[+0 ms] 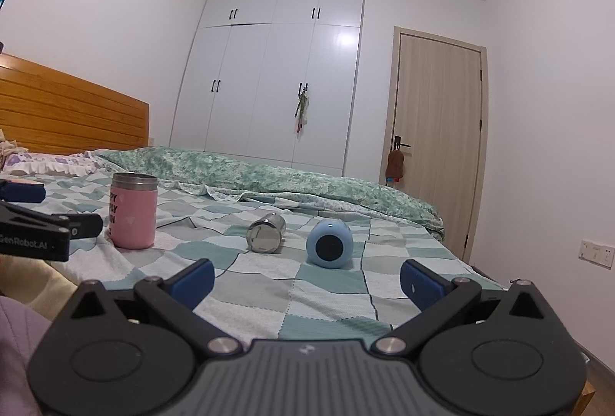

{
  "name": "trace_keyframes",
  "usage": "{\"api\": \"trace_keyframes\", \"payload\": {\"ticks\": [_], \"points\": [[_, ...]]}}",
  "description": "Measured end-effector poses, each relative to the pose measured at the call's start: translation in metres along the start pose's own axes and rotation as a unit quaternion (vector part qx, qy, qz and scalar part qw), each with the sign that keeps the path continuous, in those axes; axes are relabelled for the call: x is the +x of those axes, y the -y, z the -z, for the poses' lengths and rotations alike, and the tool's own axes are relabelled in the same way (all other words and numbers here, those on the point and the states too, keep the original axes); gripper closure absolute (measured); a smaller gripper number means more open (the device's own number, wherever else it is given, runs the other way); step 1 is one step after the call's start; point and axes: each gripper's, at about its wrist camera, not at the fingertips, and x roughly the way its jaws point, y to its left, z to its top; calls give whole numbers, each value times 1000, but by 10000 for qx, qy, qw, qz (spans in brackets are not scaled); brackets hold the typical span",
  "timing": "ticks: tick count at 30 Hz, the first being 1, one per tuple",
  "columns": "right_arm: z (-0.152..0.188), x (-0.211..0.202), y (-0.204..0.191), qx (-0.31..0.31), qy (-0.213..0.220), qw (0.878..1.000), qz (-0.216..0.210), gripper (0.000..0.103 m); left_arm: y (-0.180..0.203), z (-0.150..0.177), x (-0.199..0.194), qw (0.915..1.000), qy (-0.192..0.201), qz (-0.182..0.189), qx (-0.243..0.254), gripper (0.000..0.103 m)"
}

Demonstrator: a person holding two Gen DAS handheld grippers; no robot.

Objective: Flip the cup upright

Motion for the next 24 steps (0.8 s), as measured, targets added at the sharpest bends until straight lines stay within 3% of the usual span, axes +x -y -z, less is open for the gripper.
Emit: {"api": "trace_keyframes", "payload": {"ticks": [24], "points": [[1,0,0,1,11,10000,1,0,2,0,-2,9999,65,104,16,0]]}}
